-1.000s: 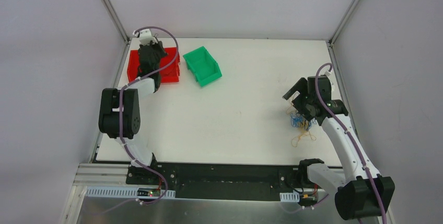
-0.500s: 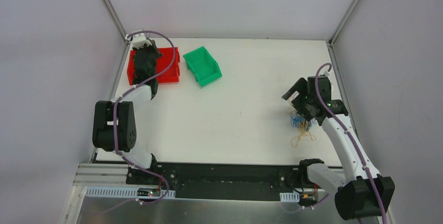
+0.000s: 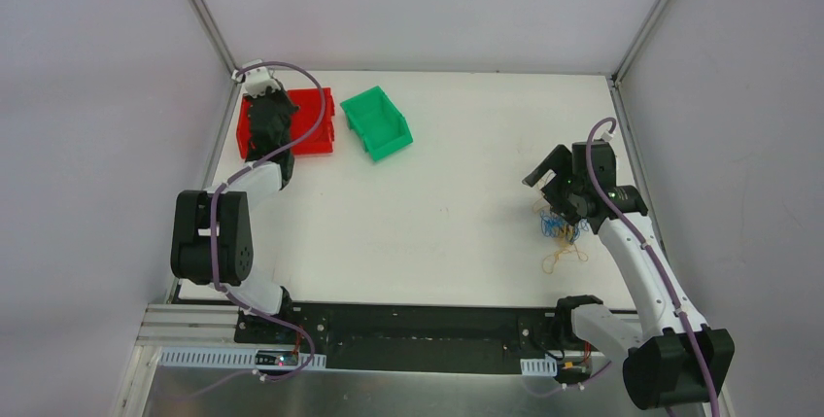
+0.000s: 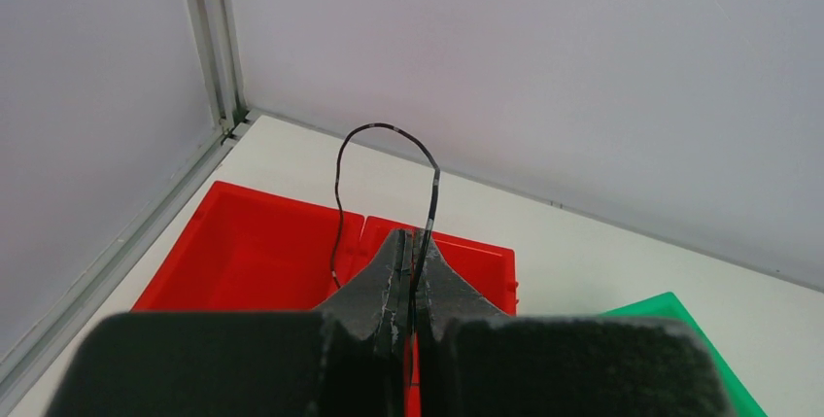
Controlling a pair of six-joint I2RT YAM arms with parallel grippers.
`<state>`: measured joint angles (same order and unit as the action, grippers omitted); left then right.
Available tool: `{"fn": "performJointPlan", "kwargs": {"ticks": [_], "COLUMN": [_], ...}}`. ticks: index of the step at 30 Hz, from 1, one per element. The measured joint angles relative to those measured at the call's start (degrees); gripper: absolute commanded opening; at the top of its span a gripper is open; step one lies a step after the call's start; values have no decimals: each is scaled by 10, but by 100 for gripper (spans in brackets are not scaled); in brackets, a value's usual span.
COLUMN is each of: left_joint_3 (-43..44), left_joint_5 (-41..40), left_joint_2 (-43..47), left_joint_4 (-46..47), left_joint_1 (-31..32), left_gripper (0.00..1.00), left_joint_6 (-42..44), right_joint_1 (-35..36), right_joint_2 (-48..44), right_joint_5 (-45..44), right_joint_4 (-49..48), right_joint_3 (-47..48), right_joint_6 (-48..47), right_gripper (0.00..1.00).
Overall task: Untangle the cables
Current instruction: Place the cable in the bin.
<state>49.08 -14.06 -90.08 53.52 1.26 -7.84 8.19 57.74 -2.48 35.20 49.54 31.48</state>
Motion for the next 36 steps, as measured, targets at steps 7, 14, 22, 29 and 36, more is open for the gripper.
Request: {"fn": "performJointPlan", "kwargs": {"ticks": [7,14,22,29,36], "left_joint_3": [8,52,92,156,218], "left_joint_5": [-7,-30,-65,-90,-99], "left_joint_2": [0,0,-4,-35,-91], "left_joint_4": [-65,-179,-294,-379,-475], "left_joint_1": [0,2,30,49,63], "left_gripper": [0,0,0,0,0], "left_joint_6": [12,39,119,184,226], "right_joint_1": [0,0,0,0,0], "right_joint_2": [0,0,0,0,0], "right_joint_5": [0,4,12,15,15], "right_joint_4": [0,0,0,0,0], "right_joint_3": [0,0,0,0,0], "right_joint_6": [0,0,0,0,0], "right_gripper": [96,95,95,95,95]}}
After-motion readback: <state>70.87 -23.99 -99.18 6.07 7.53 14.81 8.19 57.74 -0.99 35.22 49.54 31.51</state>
